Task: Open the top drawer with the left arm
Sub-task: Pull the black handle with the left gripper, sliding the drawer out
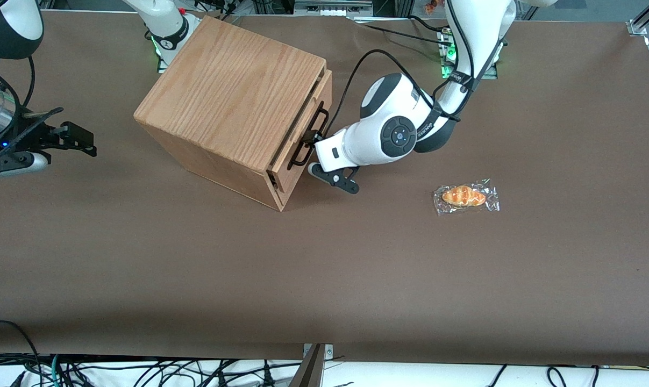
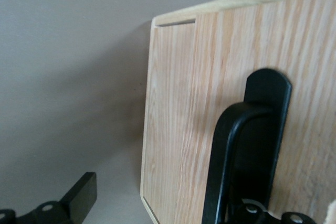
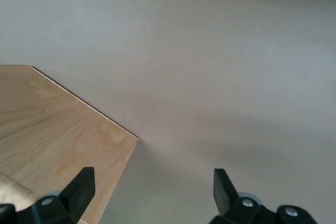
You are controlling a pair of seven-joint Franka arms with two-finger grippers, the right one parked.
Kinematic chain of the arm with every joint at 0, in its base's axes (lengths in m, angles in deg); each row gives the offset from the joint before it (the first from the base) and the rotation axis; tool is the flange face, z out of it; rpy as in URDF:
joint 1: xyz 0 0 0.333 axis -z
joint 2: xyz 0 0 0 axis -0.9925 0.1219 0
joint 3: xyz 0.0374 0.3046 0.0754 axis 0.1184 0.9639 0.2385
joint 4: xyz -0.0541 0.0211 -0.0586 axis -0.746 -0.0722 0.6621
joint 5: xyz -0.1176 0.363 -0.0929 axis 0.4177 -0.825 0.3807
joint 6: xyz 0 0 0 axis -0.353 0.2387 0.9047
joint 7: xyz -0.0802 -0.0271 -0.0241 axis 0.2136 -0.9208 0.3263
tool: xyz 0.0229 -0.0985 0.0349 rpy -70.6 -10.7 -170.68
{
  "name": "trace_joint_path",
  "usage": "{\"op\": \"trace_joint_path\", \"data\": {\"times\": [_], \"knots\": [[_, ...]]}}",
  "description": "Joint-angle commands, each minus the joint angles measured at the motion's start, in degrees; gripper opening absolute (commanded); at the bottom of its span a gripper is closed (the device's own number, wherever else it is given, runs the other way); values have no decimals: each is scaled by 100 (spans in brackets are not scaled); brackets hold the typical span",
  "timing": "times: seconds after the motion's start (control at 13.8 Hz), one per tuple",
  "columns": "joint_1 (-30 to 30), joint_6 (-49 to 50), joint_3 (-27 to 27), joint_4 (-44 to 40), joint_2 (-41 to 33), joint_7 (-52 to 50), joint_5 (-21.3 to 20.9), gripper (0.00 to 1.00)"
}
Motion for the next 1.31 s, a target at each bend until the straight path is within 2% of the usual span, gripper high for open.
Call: {"op": "trace_joint_path", "data": {"times": [0.0,0.44,0.65,1.23], "knots": [[-235,35,16,-187,55,105,-178,100],[-587,70,33,-275,55,193,-204,100],[-692,79,25,-275,55,193,-520,100],[-921,88,33,-275,47,263,-529,100]]}}
